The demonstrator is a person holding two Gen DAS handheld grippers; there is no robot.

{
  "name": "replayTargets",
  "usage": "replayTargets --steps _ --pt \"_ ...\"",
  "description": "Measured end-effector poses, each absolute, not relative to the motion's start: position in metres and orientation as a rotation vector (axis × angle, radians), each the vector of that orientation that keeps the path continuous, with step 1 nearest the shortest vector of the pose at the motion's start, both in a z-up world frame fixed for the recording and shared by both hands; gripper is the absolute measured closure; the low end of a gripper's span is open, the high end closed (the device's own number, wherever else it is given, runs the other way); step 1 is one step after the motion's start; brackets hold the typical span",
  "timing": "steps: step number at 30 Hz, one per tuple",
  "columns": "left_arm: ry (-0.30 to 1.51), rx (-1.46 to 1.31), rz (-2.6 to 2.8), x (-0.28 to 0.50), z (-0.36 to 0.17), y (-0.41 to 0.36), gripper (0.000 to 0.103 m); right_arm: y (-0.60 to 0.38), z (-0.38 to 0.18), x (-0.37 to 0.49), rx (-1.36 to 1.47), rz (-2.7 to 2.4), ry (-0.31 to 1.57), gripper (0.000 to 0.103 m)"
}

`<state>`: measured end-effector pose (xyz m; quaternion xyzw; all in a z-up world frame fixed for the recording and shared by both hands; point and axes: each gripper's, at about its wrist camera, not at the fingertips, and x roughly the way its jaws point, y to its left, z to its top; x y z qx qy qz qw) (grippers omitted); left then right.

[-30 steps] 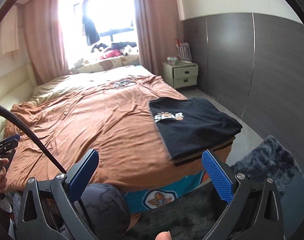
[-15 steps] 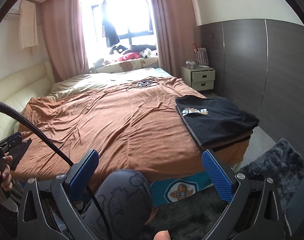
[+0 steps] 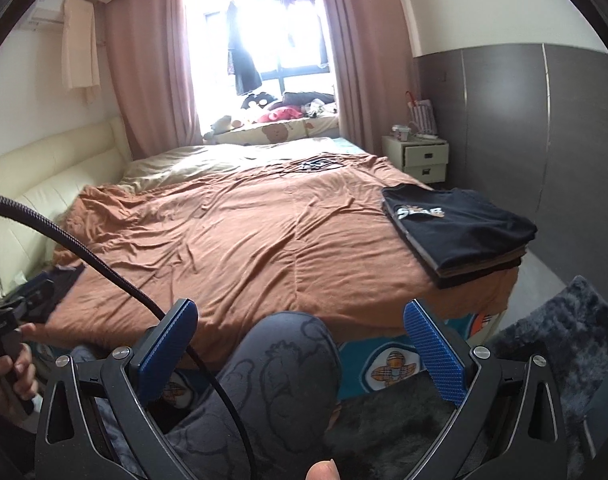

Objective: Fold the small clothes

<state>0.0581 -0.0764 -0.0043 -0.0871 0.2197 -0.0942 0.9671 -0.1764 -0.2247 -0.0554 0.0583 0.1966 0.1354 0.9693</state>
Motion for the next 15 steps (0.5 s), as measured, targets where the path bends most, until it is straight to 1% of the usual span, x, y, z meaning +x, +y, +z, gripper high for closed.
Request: replayTargets --steps 4,15 --pt "0.438 -0.152 -0.183 0.048 -0.008 -0.081 0.000 -0.221 -0.068 -0.176 0.135 0.288 0.407 0.000" --pt "0.415 -0.115 -0.156 0.038 -0.008 -0.083 0.000 -0.216 -0.075 -0.172 0.141 0.289 0.394 0.000"
